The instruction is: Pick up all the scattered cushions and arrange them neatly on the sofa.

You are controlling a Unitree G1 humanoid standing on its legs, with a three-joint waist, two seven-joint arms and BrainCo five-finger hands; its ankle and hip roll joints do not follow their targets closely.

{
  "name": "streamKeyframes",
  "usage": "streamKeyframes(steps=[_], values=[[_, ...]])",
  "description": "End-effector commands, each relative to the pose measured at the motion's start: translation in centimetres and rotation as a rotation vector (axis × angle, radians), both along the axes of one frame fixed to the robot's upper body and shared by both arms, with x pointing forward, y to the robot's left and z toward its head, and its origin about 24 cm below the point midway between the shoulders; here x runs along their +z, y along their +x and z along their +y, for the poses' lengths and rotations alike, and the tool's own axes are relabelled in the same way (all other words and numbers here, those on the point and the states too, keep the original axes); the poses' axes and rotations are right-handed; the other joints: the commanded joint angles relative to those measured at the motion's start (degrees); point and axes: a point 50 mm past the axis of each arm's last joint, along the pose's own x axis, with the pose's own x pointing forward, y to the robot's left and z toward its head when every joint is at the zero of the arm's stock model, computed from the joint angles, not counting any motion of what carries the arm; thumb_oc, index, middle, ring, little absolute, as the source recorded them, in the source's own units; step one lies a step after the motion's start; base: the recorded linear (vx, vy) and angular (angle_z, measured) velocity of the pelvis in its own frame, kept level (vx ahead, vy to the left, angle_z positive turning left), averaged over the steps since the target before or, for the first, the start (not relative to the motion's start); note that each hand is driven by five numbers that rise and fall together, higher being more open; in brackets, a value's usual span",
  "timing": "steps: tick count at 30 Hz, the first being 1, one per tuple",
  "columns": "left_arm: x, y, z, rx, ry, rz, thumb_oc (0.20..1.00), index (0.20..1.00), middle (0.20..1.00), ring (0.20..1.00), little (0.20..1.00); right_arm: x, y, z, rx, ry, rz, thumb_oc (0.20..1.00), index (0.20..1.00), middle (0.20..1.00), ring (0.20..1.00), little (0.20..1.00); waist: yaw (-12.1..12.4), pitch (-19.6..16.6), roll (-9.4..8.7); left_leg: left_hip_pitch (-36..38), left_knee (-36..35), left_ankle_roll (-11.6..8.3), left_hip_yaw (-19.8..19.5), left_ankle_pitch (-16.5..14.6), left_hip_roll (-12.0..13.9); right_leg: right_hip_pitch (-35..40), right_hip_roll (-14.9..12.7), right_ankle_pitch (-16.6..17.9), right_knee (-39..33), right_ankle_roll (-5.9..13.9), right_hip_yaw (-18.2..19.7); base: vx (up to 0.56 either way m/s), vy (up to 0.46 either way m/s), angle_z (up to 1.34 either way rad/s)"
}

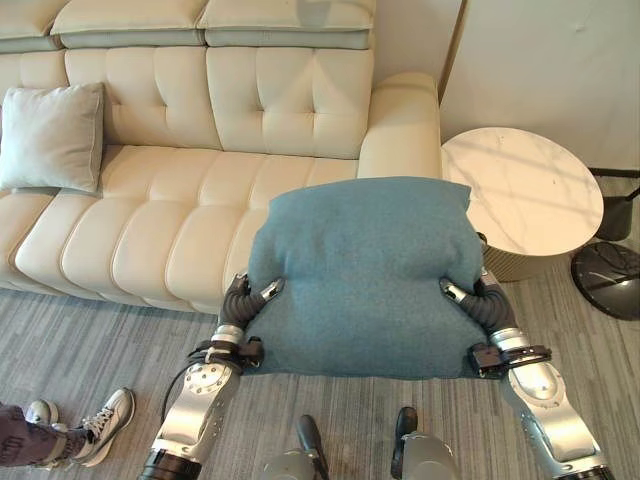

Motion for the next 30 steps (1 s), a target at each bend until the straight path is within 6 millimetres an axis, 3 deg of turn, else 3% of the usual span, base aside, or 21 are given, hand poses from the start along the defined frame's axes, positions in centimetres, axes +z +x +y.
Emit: streamKeyframes(steps=[1, 5, 6, 8, 11, 13, 15, 16, 20, 21, 22, 23, 27, 28, 29, 30], values=[[4.5, 0.7, -1.4, -0.121, -0.013, -0.241, 0.2, 0.2, 0.2, 0.2, 0.2, 5.2, 1.7, 3.7, 0.174, 0.082, -0.275, 0.2, 0.2, 0.2, 0.2, 0.2, 0.4, -2.3, -2.96, -0.6, 5.5, 0.49, -2.5, -9.0, -1.6, 3.3, -0.9, 0.5, -5.1, 4.32, 4.2, 0.03, 0.156, -0.01], [4.5, 0.4, -1.0, -0.111, -0.003, -0.235, 0.2, 0.2, 0.2, 0.2, 0.2, 5.2, 1.5, 4.3, 0.202, 0.09, -0.274, 0.2, 0.2, 0.2, 0.2, 0.2, 1.8, -1.5, -2.68, 0.2, 4.0, 2.21, -4.6, -9.1, -3.9, 0.7, -3.4, 1.7, 4.3, 4.81, 4.5, 0.06, 0.217, 0.08], [4.5, 0.5, -1.0, -0.112, 0.0, -0.233, 0.2, 0.2, 0.2, 0.2, 0.2, 5.1, 1.4, 4.3, 0.202, 0.096, -0.274, 0.2, 0.2, 0.2, 0.2, 0.2, 1.7, -1.1, -2.6, 0.4, 4.0, 2.6, -5.7, -9.3, -4.4, -0.8, -2.8, 1.9, 7.6, 4.67, 5.7, 0.1, 0.196, 0.41], [4.3, 0.5, -1.2, -0.127, 0.008, -0.225, 0.2, 0.2, 0.2, 0.2, 0.2, 4.8, 1.3, 4.1, 0.2, 0.106, -0.256, 0.2, 0.2, 0.2, 0.2, 0.2, 1.1, -0.4, -2.23, 1.3, 3.7, 2.99, -7.9, -9.6, -5.3, -4.0, 0.9, 0.9, 10.2, 3.88, 9.0, 0.13, 0.139, 0.64], [4.3, 0.3, -1.0, -0.127, 0.02, -0.223, 0.2, 0.2, 0.2, 0.2, 0.2, 4.7, 1.2, 4.0, 0.208, 0.119, -0.247, 0.2, 0.2, 0.2, 0.2, 0.2, 0.7, 0.3, -1.66, 3.1, 3.0, 3.33, -8.7, -10.4, -6.0, -7.9, 2.8, 0.5, 8.6, 2.89, 7.7, 0.18, 0.113, 0.58], [4.1, 0.3, -1.1, -0.129, 0.015, -0.217, 0.2, 0.2, 0.2, 0.2, 0.2, 4.7, 1.2, 3.5, 0.209, 0.134, -0.24, 0.2, 0.2, 0.2, 0.2, 0.2, -0.5, 1.3, -2.01, 5.3, 3.0, 3.56, -10.7, -12.0, -7.8, -12.2, 4.8, 2.0, 5.2, 3.6, 6.9, 0.3, 0.121, 0.39], [4.0, 0.3, -1.1, -0.125, 0.015, -0.215, 0.2, 0.2, 0.2, 0.2, 0.2, 4.8, 1.3, 3.4, 0.21, 0.134, -0.243, 0.2, 0.2, 0.2, 0.2, 0.2, -0.9, 1.6, -2.01, 6.2, 3.0, 3.54, -11.3, -12.6, -8.4, -12.3, 5.2, 2.9, 3.0, 3.9, 5.4, 0.28, 0.067, 0.61], [4.0, 0.3, -1.1, -0.127, 0.015, -0.218, 0.2, 0.2, 0.2, 0.2, 0.2, 4.9, 1.2, 3.3, 0.212, 0.142, -0.249, 0.2, 0.2, 0.2, 0.2, 0.2, -1.2, 1.4, -2.48, 7.8, 2.8, 3.32, -11.4, -13.7, -9.6, -13.7, 5.6, 4.1, -0.4, 4.42, 1.8, 0.22, 0.028, 0.5], [3.8, 0.2, -1.5, -0.143, 0.008, -0.215, 0.2, 0.2, 0.2, 0.2, 0.2, 4.4, 0.8, 2.6, 0.196, 0.136, -0.229, 0.2, 0.2, 0.2, 0.2, 0.2, -2.8, 0.2, -2.15, 11.0, 3.4, 2.58, -12.7, -16.2, -10.0, -14.8, 6.3, 5.1, -2.9, 4.55, -1.4, 0.42, -0.022, 0.07], [3.6, 0.0, -2.2, -0.177, -0.008, -0.212, 0.2, 0.2, 0.2, 0.2, 0.2, 4.0, 0.1, 1.9, 0.179, 0.14, -0.209, 0.2, 0.2, 0.2, 0.2, 0.2, -4.1, -1.1, -1.83, 12.9, 5.3, 1.44, -13.7, -17.2, -9.8, -12.1, 7.1, 4.6, -5.3, 3.44, 0.4, 0.6, -0.084, 0.15], [3.3, -0.3, -2.4, -0.183, -0.01, -0.199, 0.2, 0.2, 0.2, 0.2, 0.2, 3.7, -0.3, 1.5, 0.167, 0.14, -0.198, 0.2, 0.2, 0.2, 0.2, 0.2, -4.6, -1.8, -1.2, 12.9, 7.6, 0.16, -14.2, -15.8, -9.6, -10.8, 7.5, 4.8, -4.7, 2.29, 1.6, 0.45, -0.078, 0.03], [3.3, -0.3, -2.4, -0.183, -0.01, -0.198, 0.2, 0.2, 0.2, 0.2, 0.2, 3.7, -0.3, 1.5, 0.167, 0.14, -0.198, 0.2, 0.2, 0.2, 0.2, 0.2, -4.8, -1.9, -1.39, 12.7, 7.6, 0.2, -14.3, -15.5, -9.9, -10.9, 7.3, 5.0, -4.8, 2.3, 1.6, 0.27, -0.069, 0.45], [2.9, -0.4, -2.4, -0.188, -0.012, -0.181, 0.2, 0.2, 0.2, 0.2, 0.2, 3.5, -0.1, 0.2, 0.115, 0.082, -0.19, 0.2, 0.2, 0.2, 0.2, 0.2, -6.7, -2.3, 0.28, 7.5, 26.4, -5.93, -9.9, -5.6, -5.0, -6.0, 7.7, 2.6, -3.8, -0.68, 2.0, 0.34, -0.073, 0.5], [2.7, -0.4, -2.3, -0.17, -0.022, -0.17, 0.2, 0.2, 0.2, 0.2, 0.2, 3.3, 0.0, -0.1, 0.096, 0.07, -0.18, 0.2, 0.2, 0.2, 0.2, 0.2, -6.8, -2.7, 0.16, 5.1, 30.0, -5.34, -6.1, -4.9, -2.8, -3.6, 8.0, 0.8, -4.5, -1.59, 3.2, 0.3, -0.065, -0.1], [2.7, -0.4, -2.3, -0.17, -0.022, -0.17, 0.2, 0.2, 0.2, 0.2, 0.2, 3.3, 0.0, -0.1, 0.096, 0.07, -0.18, 0.2, 0.2, 0.2, 0.2, 0.2, -6.6, -2.7, 0.23, 4.9, 30.3, -5.33, -6.0, -5.1, -2.7, -3.7, 8.1, 0.7, -4.5, -1.61, 3.3, 0.29, -0.03, -0.22], [2.6, -0.4, -2.3, -0.169, -0.028, -0.166, 0.2, 0.2, 0.2, 0.2, 0.2, 3.4, 0.2, -0.4, 0.085, 0.054, -0.181, 0.2, 0.2, 0.2, 0.2, 0.2, -6.7, -2.6, 0.22, 3.4, 30.1, -4.09, -3.7, -7.1, -0.9, -2.4, 7.9, 0.0, -4.8, -1.5, 4.1, 0.31, 0.074, -0.3]])
